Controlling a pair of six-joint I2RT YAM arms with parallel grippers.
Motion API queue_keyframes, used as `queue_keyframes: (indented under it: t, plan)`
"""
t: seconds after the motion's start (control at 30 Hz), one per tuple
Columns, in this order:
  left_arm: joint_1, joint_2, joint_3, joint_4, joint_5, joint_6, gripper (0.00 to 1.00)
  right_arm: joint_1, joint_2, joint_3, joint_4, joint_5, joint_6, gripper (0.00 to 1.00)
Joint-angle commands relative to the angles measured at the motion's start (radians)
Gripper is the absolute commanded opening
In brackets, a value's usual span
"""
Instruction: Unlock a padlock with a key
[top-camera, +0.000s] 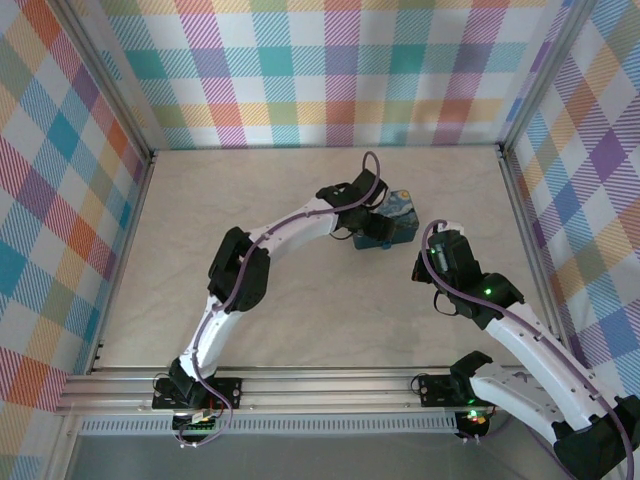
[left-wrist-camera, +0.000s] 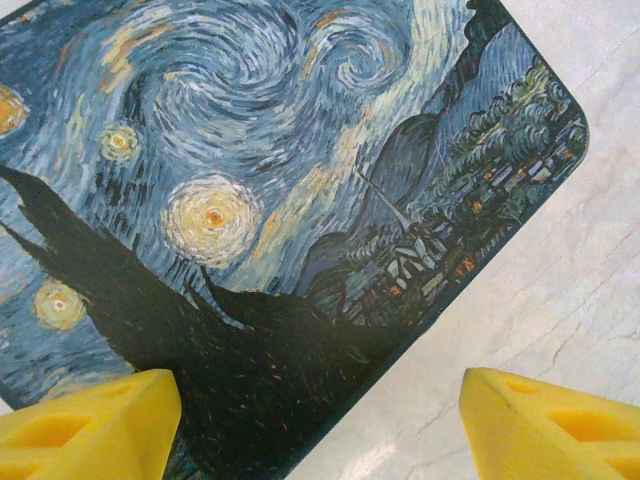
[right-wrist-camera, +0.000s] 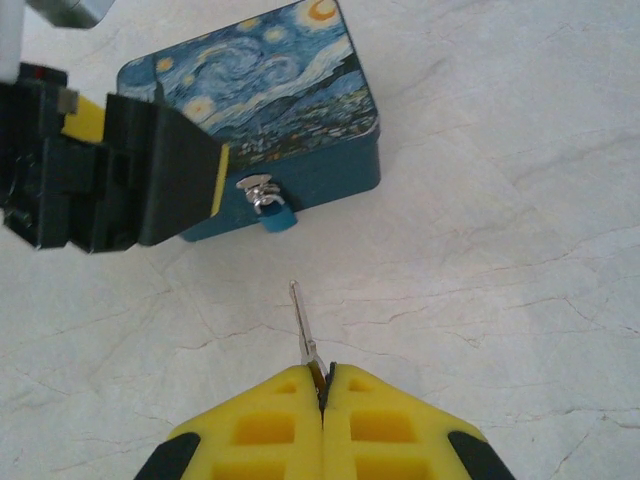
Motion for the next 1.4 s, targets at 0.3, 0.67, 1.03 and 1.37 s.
queue_keyframes:
  t: [0.3,0.67,1.03,1.37]
  plan:
    - [0.011,-0.289,-0.411,0.028,-0.047,-0.064,0.76,-0.006,0.039,0.012,0.013,-0.006,-0.014,0.0]
    - [0.133,-0.39,-0.576,0.127,0.0,-0.126,0.76,-0.005,0.084,0.011,0.049,-0.045,-0.013,0.0]
    - [0.197,-0.333,-0.471,0.144,0.016,-0.086,0.77,-0.006,0.104,-0.011,0.124,-0.176,-0.031,0.0]
    - [0.205,-0.452,-0.547,0.226,0.028,-0.086,0.79,-0.042,0.22,-0.012,0.263,-0.458,-0.03,0.0]
